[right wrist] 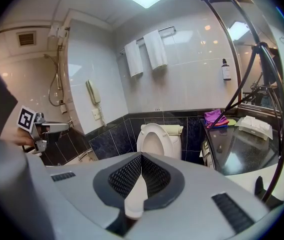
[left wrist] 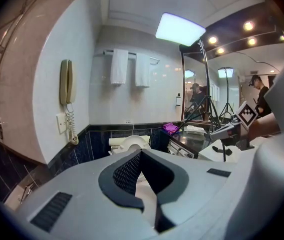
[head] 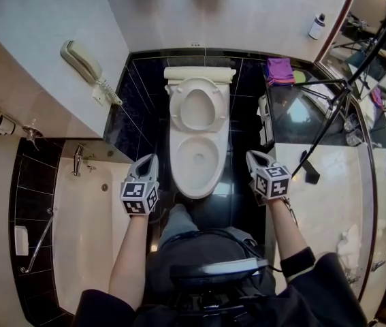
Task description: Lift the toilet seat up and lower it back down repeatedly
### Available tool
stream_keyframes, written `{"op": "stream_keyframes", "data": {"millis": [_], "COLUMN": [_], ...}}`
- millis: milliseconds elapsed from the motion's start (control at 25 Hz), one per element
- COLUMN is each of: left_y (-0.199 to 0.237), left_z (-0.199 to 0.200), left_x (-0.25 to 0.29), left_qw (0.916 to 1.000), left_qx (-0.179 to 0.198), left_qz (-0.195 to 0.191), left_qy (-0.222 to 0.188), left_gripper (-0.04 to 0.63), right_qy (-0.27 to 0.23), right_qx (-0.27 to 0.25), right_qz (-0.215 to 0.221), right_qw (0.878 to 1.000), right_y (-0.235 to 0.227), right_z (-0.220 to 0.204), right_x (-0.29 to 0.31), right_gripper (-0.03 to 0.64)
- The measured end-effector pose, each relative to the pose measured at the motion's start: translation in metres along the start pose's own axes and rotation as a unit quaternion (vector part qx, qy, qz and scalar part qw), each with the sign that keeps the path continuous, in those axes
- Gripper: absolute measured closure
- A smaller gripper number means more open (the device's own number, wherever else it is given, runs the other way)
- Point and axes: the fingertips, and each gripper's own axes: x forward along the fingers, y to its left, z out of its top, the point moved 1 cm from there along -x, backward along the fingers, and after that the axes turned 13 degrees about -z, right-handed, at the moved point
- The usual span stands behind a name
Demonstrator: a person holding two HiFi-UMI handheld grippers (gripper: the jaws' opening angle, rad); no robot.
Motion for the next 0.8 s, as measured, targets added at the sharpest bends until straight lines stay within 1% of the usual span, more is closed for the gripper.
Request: {"op": "stream_keyframes", "data": {"millis": [280, 520, 640, 800], "left_y": [0.0, 0.01, 0.014, 0.024], "left_z": [-0.004, -0.006, -0.008, -0.008], "left_x": [0.0, 0.015, 0.029, 0.057], "left_qw": [1.0, 0.9998, 0.9995, 0.9986], "left_qx": [0.002, 0.002, 0.003, 0.01], "left_qz": [0.003, -0.004, -0.014, -0.029], "left_qy": [0.005, 0.018, 0.028, 0.042], "left_gripper": [0.597, 0.597, 0.597, 0.597], "right_qy": [0.01, 0.017, 0.02, 0.022], "right_qx": [0.0, -0.006, -0.029, -0.083], "right_qz": [0.005, 0.003, -0.012, -0.028], "right_qw": [1.0, 1.0, 0.999, 0.996], "right_y": [0.003, 0.005, 0.003, 0.003], "right_z": [-0.006, -0.003, 0.002, 0.013], "right_x": [0.004, 0.02, 0.032, 0.061], "right_gripper": [0.6, 0.6, 0.6, 0.595]}}
